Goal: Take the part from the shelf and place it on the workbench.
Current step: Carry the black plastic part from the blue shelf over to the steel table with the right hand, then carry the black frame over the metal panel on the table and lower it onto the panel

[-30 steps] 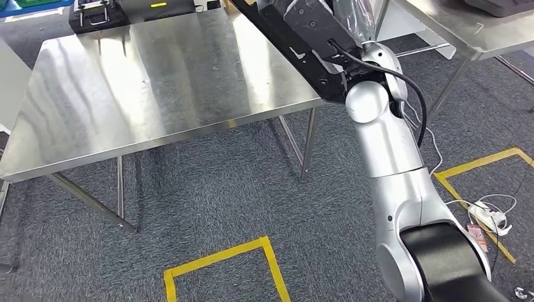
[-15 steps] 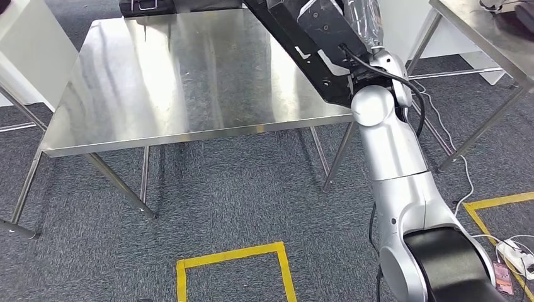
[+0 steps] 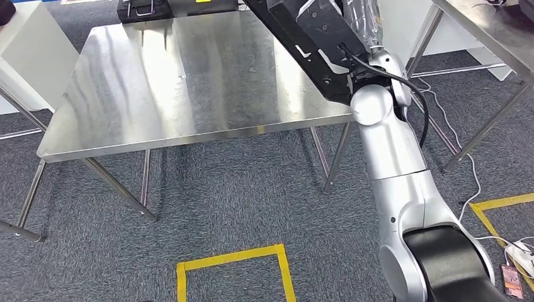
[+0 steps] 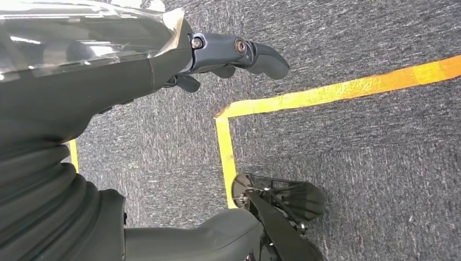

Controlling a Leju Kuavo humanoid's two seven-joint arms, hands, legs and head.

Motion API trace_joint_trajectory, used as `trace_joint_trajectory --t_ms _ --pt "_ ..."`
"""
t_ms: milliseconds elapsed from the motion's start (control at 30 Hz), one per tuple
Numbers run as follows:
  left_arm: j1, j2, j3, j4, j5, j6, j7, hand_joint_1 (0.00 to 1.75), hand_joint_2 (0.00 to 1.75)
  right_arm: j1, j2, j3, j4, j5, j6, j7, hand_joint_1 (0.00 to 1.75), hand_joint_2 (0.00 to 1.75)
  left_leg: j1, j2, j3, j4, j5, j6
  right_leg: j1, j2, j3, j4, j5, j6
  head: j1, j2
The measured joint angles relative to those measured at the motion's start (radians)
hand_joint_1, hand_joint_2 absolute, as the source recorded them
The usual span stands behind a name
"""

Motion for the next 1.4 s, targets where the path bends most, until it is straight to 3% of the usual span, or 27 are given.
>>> trace_joint_trajectory --t_ms 67,133,200,300,400,467,500,567,633,667,800,1133,1267,1333,1400 --pt "0.000 0.001 0.000 0.000 -0.002 0.000 0.000 0.00 1.75 -0.001 0.000 0.001 0.001 0.012 -0.002 0.000 1.75 1.75 -0.004 0.018 0.063 -0.133 0.066 0.011 0.001 -0.003 0.005 0.000 -0.003 0.001 0.000 0.000" --pt "-0.003 0.002 0.000 0.000 -0.003 0.000 0.000 0.00 1.75 -0.005 -0.001 0.002 0.002 0.025 -0.005 0.001 1.75 1.75 -0.013 0.037 0.111 -0.228 0.095 0.023 0.007 -0.007 0.007 0.000 -0.007 0.006 0.001 0.000" --pt "-0.005 0.002 0.000 0.000 -0.005 0.000 0.001 0.00 1.75 -0.007 -0.003 0.004 0.005 0.033 -0.008 0.003 1.75 1.75 -0.020 0.032 0.116 -0.243 0.093 0.032 0.010 -0.015 0.009 -0.003 -0.010 0.014 0.001 0.000" --pt "-0.006 0.001 0.000 0.000 -0.007 -0.001 0.002 0.00 1.75 -0.008 -0.006 0.007 0.009 0.035 -0.009 0.005 1.75 1.75 -0.013 0.014 0.127 -0.259 0.102 0.050 0.012 -0.019 -0.004 0.029 -0.032 0.025 0.003 0.000" --pt "-0.008 0.000 0.001 0.000 -0.008 -0.002 0.002 0.00 1.75 -0.009 -0.012 0.010 0.013 0.034 -0.011 0.005 1.75 1.75 -0.011 -0.001 0.131 -0.264 0.106 0.061 0.011 -0.006 -0.088 0.200 -0.101 0.018 0.007 0.000" --pt "-0.008 -0.002 0.001 0.000 -0.009 -0.004 0.002 0.00 1.75 -0.005 -0.015 0.013 0.017 0.032 -0.012 0.005 1.75 1.75 -0.012 -0.012 0.132 -0.263 0.105 0.062 0.011 -0.003 -0.129 0.267 -0.114 0.024 0.009 0.000" --pt "-0.008 -0.003 0.001 0.000 -0.009 -0.004 0.002 0.00 1.75 -0.004 -0.016 0.013 0.018 0.031 -0.012 0.004 1.75 1.75 -0.012 -0.017 0.132 -0.262 0.104 0.061 0.011 -0.002 -0.123 0.247 -0.098 0.030 0.009 0.000" --pt "-0.008 -0.005 0.001 0.000 -0.010 -0.004 0.002 0.00 1.75 -0.004 -0.018 0.014 0.019 0.030 -0.014 0.004 1.75 1.75 -0.012 -0.025 0.132 -0.259 0.101 0.057 0.010 -0.001 -0.068 0.117 -0.041 0.041 0.010 0.000" --pt "-0.009 -0.006 0.001 0.000 -0.011 -0.004 0.002 0.00 1.75 -0.005 -0.018 0.014 0.019 0.030 -0.016 0.003 1.75 1.75 -0.016 -0.028 0.130 -0.252 0.095 0.049 0.010 0.000 -0.017 0.013 -0.001 0.039 0.010 0.000" --pt "-0.009 -0.006 0.001 0.000 -0.011 -0.004 0.002 0.00 1.75 -0.005 -0.019 0.015 0.019 0.030 -0.016 0.003 1.75 1.75 -0.017 -0.029 0.129 -0.248 0.092 0.047 0.009 0.001 -0.007 -0.007 0.006 0.035 0.010 0.000" --pt "-0.008 -0.006 0.001 0.000 -0.014 -0.004 0.003 0.00 1.75 -0.006 -0.020 0.015 0.019 0.030 -0.016 0.003 1.75 1.75 -0.017 -0.026 0.131 -0.248 0.089 0.051 0.010 0.004 -0.005 -0.009 0.010 0.030 0.009 0.000" --pt "-0.008 -0.005 0.001 0.000 -0.024 -0.003 0.003 0.00 1.75 -0.006 -0.027 0.015 0.019 0.030 -0.013 0.003 1.75 1.75 -0.018 -0.021 0.136 -0.256 0.090 0.044 0.008 0.009 -0.005 -0.010 0.010 0.027 0.010 0.000" --pt "-0.007 -0.001 0.001 0.000 -0.024 -0.010 0.003 0.00 1.75 -0.010 -0.030 0.016 0.019 0.029 -0.010 0.004 1.75 1.75 -0.015 -0.019 0.158 -0.289 0.101 0.062 0.006 0.008 0.001 -0.016 0.009 0.034 0.010 0.000" --pt "-0.008 -0.002 0.001 0.000 -0.024 -0.013 0.003 0.00 1.75 -0.015 -0.032 0.017 0.019 0.029 -0.009 0.005 1.75 1.75 -0.008 -0.015 0.177 -0.314 0.113 0.066 0.006 0.007 -0.032 0.053 -0.026 0.031 0.013 0.000" --pt "-0.008 -0.001 0.001 0.000 -0.024 -0.014 0.003 0.00 1.75 -0.017 -0.035 0.019 0.021 0.028 -0.009 0.005 1.75 1.75 -0.006 -0.014 0.179 -0.316 0.114 0.067 0.001 0.007 -0.093 0.179 -0.075 0.031 0.014 0.000"
